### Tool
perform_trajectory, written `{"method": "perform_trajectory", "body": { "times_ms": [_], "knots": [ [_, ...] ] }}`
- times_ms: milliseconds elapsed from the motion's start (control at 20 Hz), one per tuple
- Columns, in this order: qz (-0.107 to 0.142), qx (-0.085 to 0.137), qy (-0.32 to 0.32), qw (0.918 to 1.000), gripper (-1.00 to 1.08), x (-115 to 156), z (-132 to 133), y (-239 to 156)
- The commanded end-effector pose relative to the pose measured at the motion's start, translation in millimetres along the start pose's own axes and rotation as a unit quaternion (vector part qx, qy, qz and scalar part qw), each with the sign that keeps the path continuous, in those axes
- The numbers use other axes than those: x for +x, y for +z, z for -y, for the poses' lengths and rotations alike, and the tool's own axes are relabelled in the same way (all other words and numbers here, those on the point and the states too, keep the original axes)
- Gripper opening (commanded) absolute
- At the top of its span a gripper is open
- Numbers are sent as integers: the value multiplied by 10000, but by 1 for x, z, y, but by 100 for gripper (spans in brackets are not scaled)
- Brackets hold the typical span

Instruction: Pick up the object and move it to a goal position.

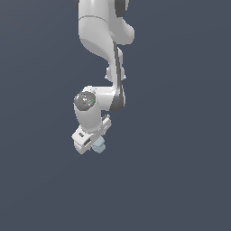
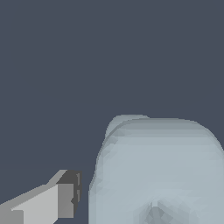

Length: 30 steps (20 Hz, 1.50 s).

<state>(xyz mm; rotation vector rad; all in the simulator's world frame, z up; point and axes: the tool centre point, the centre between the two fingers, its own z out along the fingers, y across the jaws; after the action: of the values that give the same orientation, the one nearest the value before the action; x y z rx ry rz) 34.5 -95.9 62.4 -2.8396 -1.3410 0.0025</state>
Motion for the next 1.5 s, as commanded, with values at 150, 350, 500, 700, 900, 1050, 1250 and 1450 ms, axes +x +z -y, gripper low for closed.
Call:
{"method": "perform_trajectory", "body": {
  "times_ms": [150, 350, 500, 700, 900, 1050, 1250, 1450],
  "knots": [
    [-5, -9, -1, 10000, -100, 1, -1, 1],
    [-5, -9, -1, 10000, -100, 1, -1, 1],
    [-5, -9, -1, 10000, -100, 1, -1, 1],
    [-5, -9, -1, 10000, -100, 1, 1, 0],
    [-5, -9, -1, 10000, -100, 4, 9, -1],
    [-5, -9, -1, 10000, -100, 8, 21, -2],
    [-5, -9, -1, 10000, -100, 16, 43, -6],
    [-2, -9, -1, 10000, -100, 27, 76, -10]
  ]
}}
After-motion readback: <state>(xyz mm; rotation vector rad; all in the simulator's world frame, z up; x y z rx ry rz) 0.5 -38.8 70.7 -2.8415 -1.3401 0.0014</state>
